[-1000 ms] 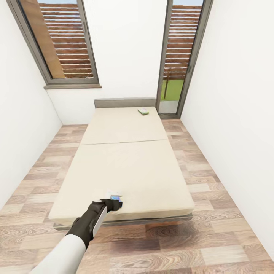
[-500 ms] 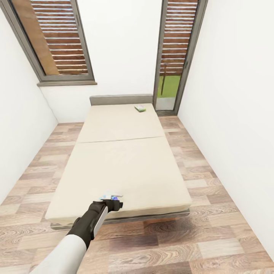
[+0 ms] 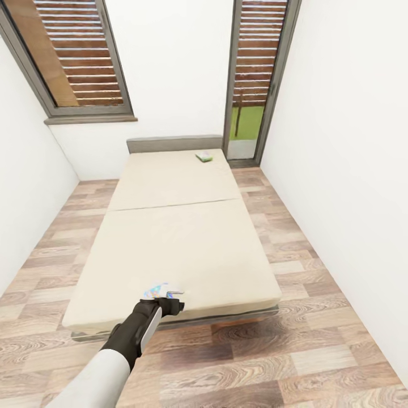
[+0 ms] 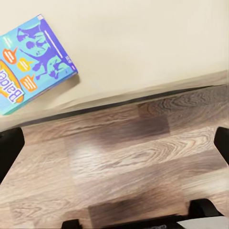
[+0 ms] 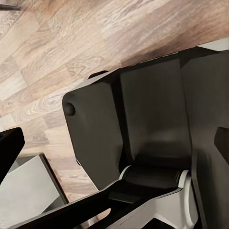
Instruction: Put all the toys in the child's room - the three board games (two on the bed and one on the table), the two jigsaw puzzles on the table, and the tennis ball on the table - inside the toy box on the table in the child's room.
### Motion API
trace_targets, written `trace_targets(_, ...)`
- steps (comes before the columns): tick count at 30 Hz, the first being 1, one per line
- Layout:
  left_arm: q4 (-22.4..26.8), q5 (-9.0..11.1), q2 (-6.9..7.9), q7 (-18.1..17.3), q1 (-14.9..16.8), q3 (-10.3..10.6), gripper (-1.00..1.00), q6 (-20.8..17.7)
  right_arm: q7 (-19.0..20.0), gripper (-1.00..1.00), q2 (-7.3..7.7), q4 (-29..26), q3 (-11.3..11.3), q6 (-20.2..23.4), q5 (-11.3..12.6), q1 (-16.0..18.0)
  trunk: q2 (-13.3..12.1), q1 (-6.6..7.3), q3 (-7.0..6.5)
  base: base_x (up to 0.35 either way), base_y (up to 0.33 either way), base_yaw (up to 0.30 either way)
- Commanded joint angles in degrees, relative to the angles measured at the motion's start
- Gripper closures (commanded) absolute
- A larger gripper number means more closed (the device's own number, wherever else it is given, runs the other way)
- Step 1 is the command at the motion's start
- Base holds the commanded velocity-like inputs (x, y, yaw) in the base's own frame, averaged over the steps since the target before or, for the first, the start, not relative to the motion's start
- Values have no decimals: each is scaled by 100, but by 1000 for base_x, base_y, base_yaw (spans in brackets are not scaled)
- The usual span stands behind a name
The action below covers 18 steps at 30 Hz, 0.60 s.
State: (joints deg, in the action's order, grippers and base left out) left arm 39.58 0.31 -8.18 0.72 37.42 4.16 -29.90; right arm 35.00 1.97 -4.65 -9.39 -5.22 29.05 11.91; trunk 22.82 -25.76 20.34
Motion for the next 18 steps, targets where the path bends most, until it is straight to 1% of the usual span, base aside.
trace_targets(1, 9, 4, 1, 7, 2, 10, -100, -32, 15, -100, -1, 8, -47, -31, 34, 5, 10, -3, 19, 0, 0, -79)
trace_targets(18, 6, 4, -15, -5, 2, 7, -100, -4, 16, -100, -30, 8, -54, -28, 2, 5, 10, -3, 179, 0, 0, -79)
